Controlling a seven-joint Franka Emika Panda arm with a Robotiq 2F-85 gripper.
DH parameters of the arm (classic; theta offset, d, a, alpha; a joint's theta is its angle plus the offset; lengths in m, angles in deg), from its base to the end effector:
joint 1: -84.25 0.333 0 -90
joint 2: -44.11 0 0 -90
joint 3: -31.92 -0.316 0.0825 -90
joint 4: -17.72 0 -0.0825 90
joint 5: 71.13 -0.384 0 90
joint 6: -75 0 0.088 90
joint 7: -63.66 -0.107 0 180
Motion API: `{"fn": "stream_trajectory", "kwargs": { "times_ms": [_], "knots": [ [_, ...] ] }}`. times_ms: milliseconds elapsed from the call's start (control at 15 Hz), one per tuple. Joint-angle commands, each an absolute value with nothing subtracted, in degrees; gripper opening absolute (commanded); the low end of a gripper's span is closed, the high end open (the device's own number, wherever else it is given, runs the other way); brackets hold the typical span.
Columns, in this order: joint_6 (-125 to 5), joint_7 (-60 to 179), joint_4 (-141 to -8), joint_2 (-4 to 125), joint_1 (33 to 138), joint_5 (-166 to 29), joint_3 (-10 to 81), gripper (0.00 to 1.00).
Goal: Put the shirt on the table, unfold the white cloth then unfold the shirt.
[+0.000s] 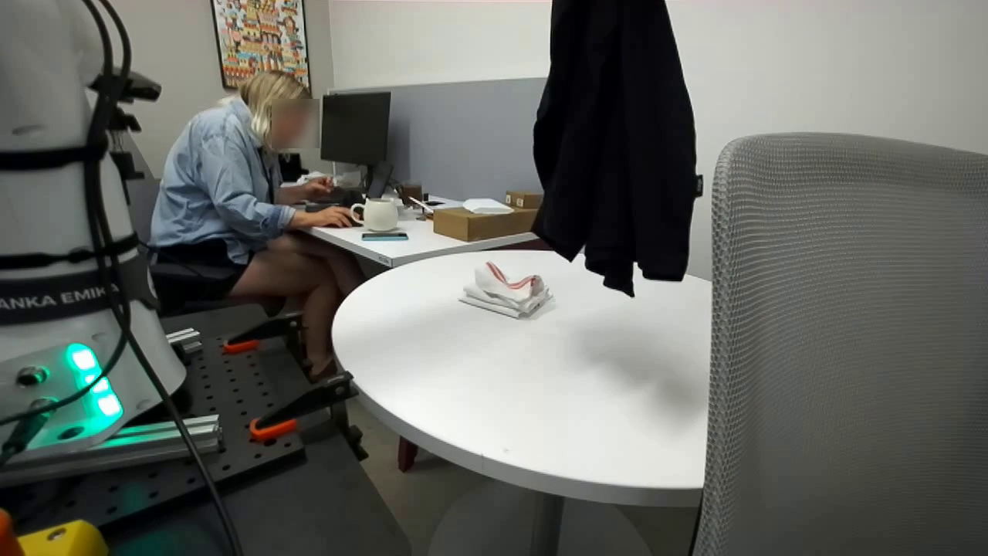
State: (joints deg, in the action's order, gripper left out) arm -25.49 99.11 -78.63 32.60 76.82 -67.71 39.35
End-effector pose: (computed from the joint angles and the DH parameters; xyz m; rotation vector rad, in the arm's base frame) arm 0.4866 -0.1430 0.6956 2.9274 0.5346 0.3464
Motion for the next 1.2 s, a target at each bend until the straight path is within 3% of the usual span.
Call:
{"fn": "stream_trajectory", "kwargs": {
  "times_ms": [0,600,1133],
  "knots": [
    [-27.07,103.71,-85.96,32.84,78.01,-66.33,40.54,0.03],
    [-27.73,112.85,-95.98,33.62,74.86,-65.68,45.53,0.03],
    [-27.75,116.31,-94.36,39.06,73.93,-65.39,46.49,0.03]
  ]
}}
